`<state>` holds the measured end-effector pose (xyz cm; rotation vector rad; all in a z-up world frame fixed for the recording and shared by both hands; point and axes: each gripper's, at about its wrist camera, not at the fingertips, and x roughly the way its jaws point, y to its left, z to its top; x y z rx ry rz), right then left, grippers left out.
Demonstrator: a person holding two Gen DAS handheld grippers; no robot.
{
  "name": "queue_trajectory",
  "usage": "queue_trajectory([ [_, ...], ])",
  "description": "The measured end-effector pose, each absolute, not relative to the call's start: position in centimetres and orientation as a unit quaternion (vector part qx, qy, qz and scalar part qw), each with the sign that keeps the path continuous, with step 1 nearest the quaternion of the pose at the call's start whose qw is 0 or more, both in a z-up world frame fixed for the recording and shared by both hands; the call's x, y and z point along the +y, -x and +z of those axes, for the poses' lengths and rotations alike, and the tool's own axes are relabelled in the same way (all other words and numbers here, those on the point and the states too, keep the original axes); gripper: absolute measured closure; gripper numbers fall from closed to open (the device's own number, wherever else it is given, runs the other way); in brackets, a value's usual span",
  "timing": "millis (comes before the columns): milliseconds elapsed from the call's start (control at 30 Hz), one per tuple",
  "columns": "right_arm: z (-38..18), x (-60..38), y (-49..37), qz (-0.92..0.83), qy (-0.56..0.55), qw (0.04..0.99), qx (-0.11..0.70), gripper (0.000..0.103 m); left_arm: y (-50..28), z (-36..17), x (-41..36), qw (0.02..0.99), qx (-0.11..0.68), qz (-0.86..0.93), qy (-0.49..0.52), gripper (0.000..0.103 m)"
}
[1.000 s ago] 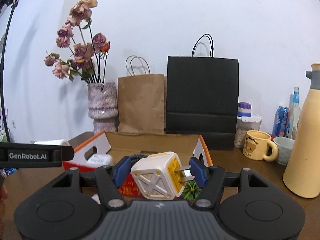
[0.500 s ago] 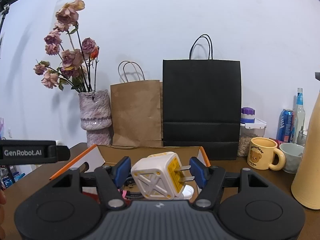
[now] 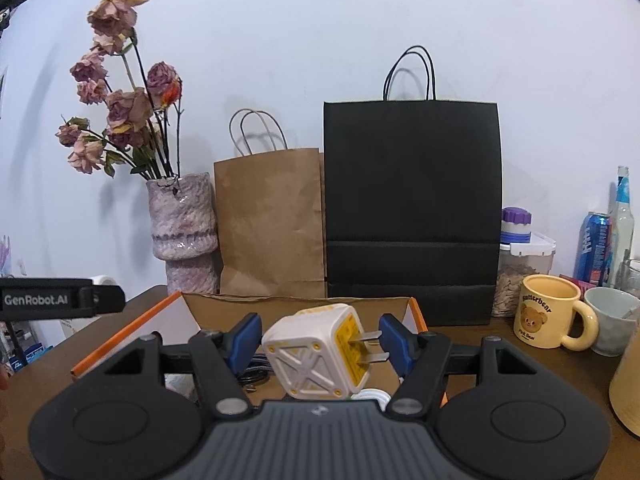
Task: Organize rigid objects
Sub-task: 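Carry the spray bottle and plug adapter into the red box with both grippers, then open both grippers to drop the spray bottle and adapter into the box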
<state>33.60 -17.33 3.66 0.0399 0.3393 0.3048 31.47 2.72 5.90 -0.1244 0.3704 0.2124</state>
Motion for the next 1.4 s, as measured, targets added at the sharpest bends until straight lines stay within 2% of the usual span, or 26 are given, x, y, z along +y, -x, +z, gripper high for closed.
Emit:
queue_trajectory([
  [767, 1.6, -16.3, -41.7, 0.181, 0.001, 0.963, 0.198, 0.039, -39.2, 3.1, 3.9, 0.973, 0.212, 0.091, 0.017, 0.003],
  [1400, -0.3, -15.4, -41.9, 0.183, 0.02, 0.957, 0.225, 0.039, -39.4, 1.8, 3.7, 0.972, 0.218, 0.087, -0.002, 0.003],
])
